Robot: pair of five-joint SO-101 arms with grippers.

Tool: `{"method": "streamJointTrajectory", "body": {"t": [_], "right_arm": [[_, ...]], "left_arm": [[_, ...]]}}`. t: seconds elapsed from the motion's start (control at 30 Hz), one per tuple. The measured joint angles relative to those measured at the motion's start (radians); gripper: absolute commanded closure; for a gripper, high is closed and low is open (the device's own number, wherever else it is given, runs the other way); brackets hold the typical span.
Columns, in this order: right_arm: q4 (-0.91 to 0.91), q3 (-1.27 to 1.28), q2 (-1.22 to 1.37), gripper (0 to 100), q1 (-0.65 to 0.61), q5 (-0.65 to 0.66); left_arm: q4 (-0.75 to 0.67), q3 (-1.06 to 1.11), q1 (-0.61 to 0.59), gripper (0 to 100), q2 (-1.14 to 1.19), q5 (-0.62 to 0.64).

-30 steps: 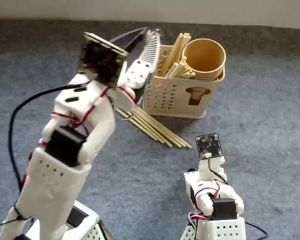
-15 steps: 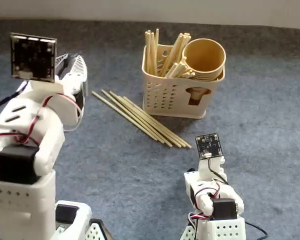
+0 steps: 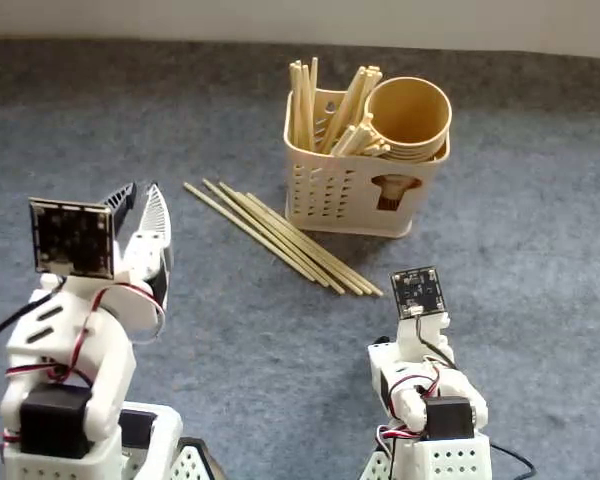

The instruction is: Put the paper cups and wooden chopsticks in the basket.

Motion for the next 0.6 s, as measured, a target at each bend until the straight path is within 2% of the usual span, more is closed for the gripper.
{"method": "streamJointTrajectory", "body": {"t": [0.2,0.37,0.6], "right_arm": [[0.0,0.0,0.0,87.9,0.0,0.0],[0.0,0.0,0.0,87.9,0.0,0.0],[0.0,0.0,0.0,87.9,0.0,0.0]], "left_arm": [[-0.083,0.221,-0.068,90,-0.17,0.0],[-0.14,0.385,-0.107,81,-0.267,0.0],[-0.147,0.594,-0.192,81,-0.43,0.0]]}}
